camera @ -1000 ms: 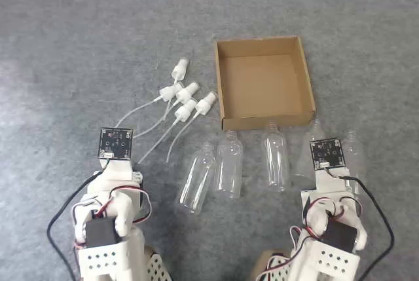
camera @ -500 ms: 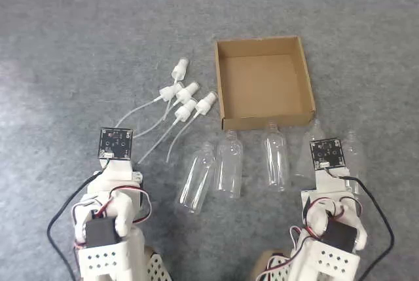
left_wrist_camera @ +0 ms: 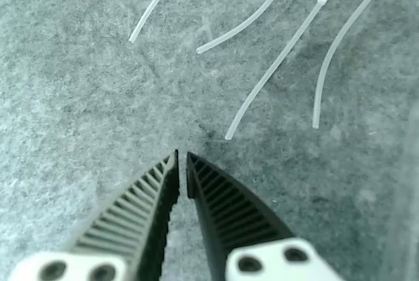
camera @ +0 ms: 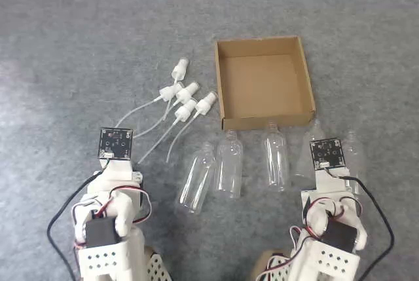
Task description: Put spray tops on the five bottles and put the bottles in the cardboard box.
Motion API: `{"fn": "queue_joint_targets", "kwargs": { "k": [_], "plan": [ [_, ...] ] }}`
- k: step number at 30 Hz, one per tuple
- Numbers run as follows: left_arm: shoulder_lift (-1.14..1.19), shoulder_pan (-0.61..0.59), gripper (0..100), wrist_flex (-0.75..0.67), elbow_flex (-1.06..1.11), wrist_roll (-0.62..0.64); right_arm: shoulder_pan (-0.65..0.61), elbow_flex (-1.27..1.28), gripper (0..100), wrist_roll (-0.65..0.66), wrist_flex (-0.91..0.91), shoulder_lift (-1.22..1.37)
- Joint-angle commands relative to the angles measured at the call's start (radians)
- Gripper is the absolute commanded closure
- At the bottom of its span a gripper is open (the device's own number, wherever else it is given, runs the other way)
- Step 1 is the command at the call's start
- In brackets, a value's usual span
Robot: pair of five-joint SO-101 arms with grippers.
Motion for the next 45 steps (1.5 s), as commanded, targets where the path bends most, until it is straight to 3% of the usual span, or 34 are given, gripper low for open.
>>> {"fn": "queue_joint_targets", "kwargs": {
  "k": [1,32,45],
  "plan": [
    [-0.017,-0.003,99,0.003,-0.008,0.0,0.008,0.025,95.0,0.011,0.008,-0.022],
    [-0.017,0.003,99,0.003,-0.008,0.002,0.015,-0.003,94.6,0.012,-0.001,-0.024],
    [-0.017,0.002,99,0.003,-0.008,0.003,0.015,-0.471,94.6,0.057,-0.001,-0.022]
  ]
}}
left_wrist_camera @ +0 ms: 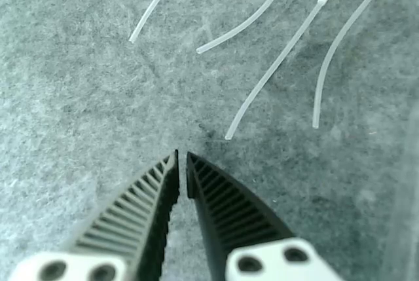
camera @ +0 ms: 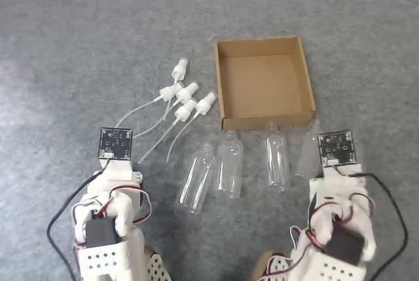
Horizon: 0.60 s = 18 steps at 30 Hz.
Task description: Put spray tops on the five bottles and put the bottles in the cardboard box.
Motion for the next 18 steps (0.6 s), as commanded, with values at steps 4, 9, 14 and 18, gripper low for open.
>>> {"fn": "queue_joint_targets", "kwargs": {
  "k": [4,9,14,18],
  "plan": [
    [-0.017,0.002,99,0.003,-0.008,0.003,0.022,-0.308,94.6,0.032,-0.056,0.004],
    [-0.017,0.002,99,0.003,-0.008,0.003,0.17,-0.364,94.4,0.081,-0.243,0.341],
    [-0.017,0.002,99,0.003,-0.008,0.003,0.202,-0.514,81.2,0.157,-0.312,0.889],
    [-0.017,0.002,99,0.003,-0.008,0.003,0.199,-0.703,72.3,0.141,-0.28,1.26]
  ]
}}
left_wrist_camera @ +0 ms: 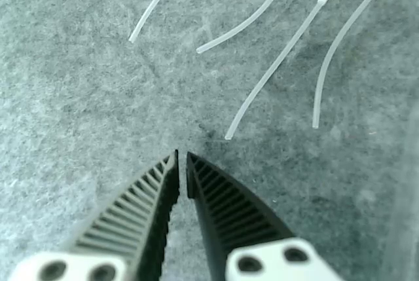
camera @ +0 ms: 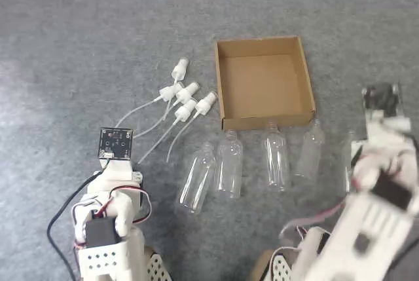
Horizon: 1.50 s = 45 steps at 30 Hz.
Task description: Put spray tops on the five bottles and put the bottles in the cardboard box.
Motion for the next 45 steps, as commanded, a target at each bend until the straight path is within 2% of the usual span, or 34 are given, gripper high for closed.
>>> {"fn": "queue_joint_targets", "kwargs": {
  "k": [1,6,12,19,26,31,39,45],
  "plan": [
    [-0.017,0.002,99,0.003,-0.008,0.003,0.013,-0.21,72.8,-0.009,0.016,0.374],
    [-0.017,0.002,99,0.003,-0.008,0.003,0.007,-0.351,74.9,-0.075,0.051,0.676],
    [-0.017,0.003,99,0.003,-0.008,0.003,-0.045,-0.371,74.9,-0.092,0.054,0.8],
    [-0.017,0.003,99,0.003,-0.008,0.003,-0.073,-0.37,74.9,-0.094,0.058,0.806],
    [-0.017,0.003,99,0.003,-0.008,0.003,-0.102,-0.514,74.6,-0.087,0.245,0.713],
    [-0.017,0.003,99,0.003,-0.008,0.003,-0.189,-0.52,74.6,-0.091,0.332,0.647],
    [-0.017,0.003,99,0.003,-0.008,0.003,-0.16,-0.35,74.6,-0.089,0.128,0.645],
    [-0.017,0.003,99,0.003,-0.008,0.003,-0.134,-0.318,74.9,-0.054,0.051,0.674]
  ]
}}
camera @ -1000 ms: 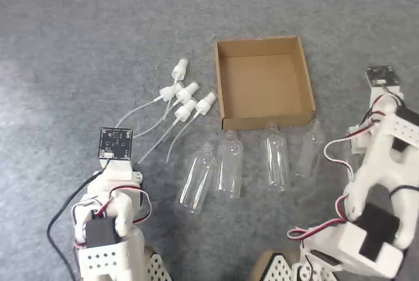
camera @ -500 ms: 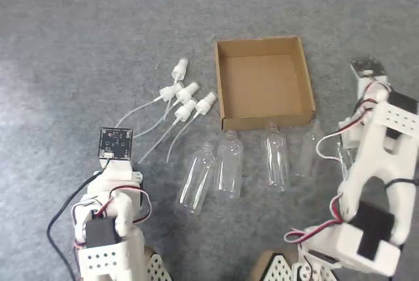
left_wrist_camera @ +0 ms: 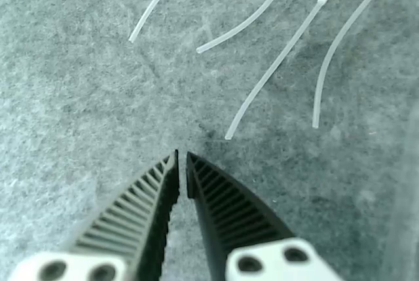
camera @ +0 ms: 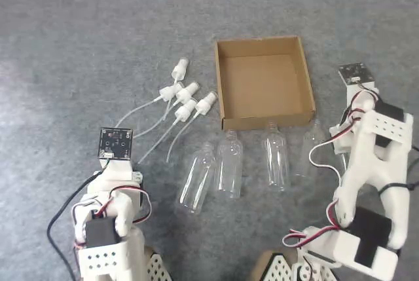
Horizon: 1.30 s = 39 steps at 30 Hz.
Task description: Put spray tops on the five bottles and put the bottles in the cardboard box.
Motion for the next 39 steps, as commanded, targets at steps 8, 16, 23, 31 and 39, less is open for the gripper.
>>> {"fn": "queue_joint_targets", "kwargs": {
  "k": [8,16,23,31,39],
  "plan": [
    [-0.017,0.003,99,0.003,-0.008,0.003,0.01,-0.015,74.6,0.08,-0.108,0.12],
    [-0.017,0.005,99,0.002,-0.008,0.003,0.019,-0.009,75.1,0.129,-0.087,0.143],
    [-0.018,-0.06,99,-0.109,-0.01,-0.069,0.082,-0.005,87.9,0.127,-0.085,0.145],
    [-0.014,-0.15,99,-0.264,-0.044,-0.319,0.117,0.123,90.5,0.17,-0.205,0.143],
    [0.304,-0.123,94,-0.051,-0.498,-0.443,0.18,0.121,99.3,0.322,-0.236,0.134]
  ]
}}
